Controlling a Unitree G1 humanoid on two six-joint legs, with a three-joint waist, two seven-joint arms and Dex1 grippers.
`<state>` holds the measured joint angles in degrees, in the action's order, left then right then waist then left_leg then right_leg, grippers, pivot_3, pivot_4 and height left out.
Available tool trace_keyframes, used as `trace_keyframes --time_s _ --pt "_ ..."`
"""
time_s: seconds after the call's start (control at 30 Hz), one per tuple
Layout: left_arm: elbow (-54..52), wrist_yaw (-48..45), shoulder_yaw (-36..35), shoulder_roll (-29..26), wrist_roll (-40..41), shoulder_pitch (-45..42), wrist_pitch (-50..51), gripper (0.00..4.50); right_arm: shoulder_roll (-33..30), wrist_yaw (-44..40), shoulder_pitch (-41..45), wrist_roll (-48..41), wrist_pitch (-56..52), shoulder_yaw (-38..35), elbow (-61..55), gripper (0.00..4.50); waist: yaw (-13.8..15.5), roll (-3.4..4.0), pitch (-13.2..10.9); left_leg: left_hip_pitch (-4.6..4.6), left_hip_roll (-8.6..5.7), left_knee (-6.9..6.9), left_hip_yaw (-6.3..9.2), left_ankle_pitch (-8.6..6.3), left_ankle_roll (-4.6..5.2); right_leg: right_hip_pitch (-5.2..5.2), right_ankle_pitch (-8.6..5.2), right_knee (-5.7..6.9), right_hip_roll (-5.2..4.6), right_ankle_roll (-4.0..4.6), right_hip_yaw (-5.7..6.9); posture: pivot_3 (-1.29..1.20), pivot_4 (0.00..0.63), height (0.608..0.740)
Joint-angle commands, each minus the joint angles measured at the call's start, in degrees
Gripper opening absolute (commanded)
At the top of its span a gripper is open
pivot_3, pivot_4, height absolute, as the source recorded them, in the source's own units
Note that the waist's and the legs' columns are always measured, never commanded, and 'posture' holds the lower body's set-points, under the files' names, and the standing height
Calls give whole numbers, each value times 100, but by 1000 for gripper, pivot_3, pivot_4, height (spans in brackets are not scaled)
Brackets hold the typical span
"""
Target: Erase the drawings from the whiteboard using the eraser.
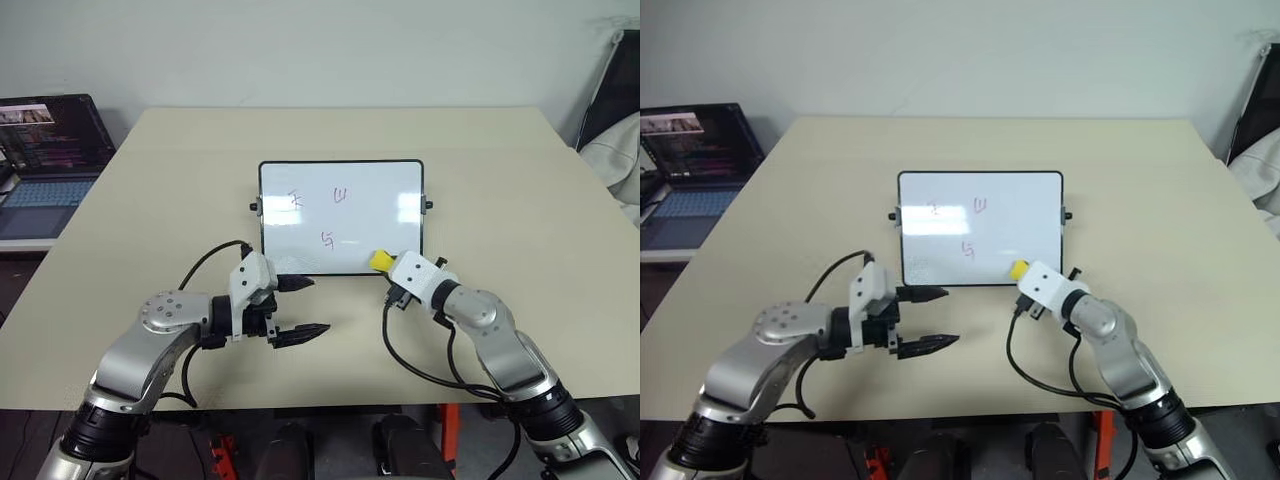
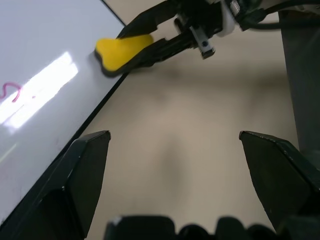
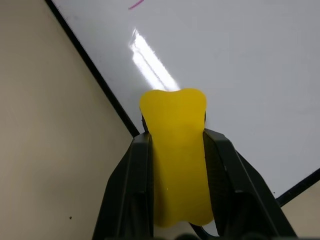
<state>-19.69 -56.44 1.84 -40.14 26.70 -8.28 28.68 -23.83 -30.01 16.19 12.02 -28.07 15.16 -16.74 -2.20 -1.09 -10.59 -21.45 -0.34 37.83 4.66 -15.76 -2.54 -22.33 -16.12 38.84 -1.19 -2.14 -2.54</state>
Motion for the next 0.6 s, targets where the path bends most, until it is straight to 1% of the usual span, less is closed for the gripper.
trace_keyframes --time_s 0.03,0.17,0.3,0.4,0.6 --pt "-42 271 -562 64 264 215 77 4500 -1 -408 -218 -897 -387 -752 -858 1037 30 1 -2 -7 0 0 3 -1 -1 -5 0 -3 -1 0 3 0 150 740" --pt "82 643 -1029 241 302 518 -2 4500 -423 -1039 -777 -1678 -644 -1146 -1618 1037 43 3 -3 -25 1 -4 24 -5 -3 -6 0 -23 -4 0 10 0 150 740" --pt "89 910 -1262 347 118 812 -268 4500 -639 -1312 -1128 -2228 -815 -1279 -1900 1037 51 2 -4 -35 0 -5 30 -8 -4 -6 -1 -38 -7 -1 14 0 150 740" --pt "53 1006 -1351 361 52 1037 -412 4500 -654 -1328 -1194 -2359 -748 -1142 -1863 1037 45 2 -4 -33 1 -5 29 -8 -5 -5 -1 -42 -8 -1 12 0 150 740" --pt "-43 1172 -1432 320 -35 1267 -566 4500 -567 -1310 -945 -2362 -472 -766 -1587 1036 45 2 -4 -32 2 -4 27 -8 -5 -4 -1 -42 -7 -1 13 0 150 740"
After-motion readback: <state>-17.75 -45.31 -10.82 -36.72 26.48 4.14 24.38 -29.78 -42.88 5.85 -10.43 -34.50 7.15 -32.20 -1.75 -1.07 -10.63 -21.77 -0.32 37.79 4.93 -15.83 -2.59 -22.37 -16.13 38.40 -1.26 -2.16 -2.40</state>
